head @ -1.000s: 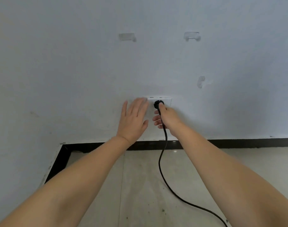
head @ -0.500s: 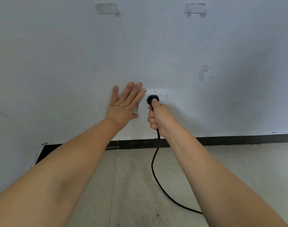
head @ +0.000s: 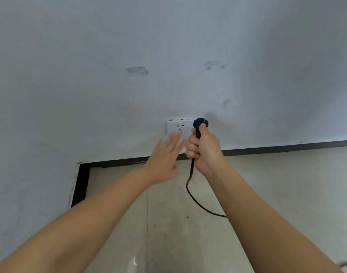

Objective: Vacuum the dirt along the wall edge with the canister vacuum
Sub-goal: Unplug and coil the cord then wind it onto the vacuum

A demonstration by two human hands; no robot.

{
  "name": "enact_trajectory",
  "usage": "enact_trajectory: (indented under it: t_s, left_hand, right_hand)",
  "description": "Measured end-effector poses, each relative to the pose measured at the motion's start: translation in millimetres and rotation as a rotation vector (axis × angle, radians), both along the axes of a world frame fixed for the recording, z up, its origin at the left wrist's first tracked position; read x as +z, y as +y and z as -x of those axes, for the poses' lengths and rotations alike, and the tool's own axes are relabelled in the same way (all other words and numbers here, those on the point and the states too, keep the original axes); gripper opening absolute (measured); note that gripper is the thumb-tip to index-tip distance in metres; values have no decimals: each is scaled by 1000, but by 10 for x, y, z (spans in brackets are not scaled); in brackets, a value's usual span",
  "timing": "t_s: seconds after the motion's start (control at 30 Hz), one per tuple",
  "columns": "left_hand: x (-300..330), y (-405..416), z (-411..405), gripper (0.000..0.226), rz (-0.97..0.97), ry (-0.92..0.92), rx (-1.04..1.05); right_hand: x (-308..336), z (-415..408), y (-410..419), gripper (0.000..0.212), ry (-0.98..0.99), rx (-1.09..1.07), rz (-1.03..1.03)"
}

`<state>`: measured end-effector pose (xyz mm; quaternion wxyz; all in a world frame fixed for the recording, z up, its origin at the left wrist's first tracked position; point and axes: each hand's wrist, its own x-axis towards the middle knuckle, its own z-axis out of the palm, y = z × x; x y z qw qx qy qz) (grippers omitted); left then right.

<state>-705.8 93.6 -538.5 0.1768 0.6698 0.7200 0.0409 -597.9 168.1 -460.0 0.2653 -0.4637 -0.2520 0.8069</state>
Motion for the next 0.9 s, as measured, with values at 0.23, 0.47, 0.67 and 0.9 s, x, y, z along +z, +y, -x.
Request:
enact_trajectory:
  t_s: [0.23,0.47,0.67,0.9]
  left_hand:
    - [1565,-418,-1236,21,150,-679,140]
    - [3288,-421,-1767,18,83,-436,-172]
    - [4352,-204,-2032,17,-78,-318,-366]
    - [4892,-377,-2261,42,1,-608,-389]
  right_hand:
    - [1596,-790,-117,32,58,-300,104]
    - [2921,-2104,-376,32,-968,82,-520]
    - [3809,-2726,-722,17,-1119,538,-935]
    - [4541,-4027,-1388,36,-1053,4,-627]
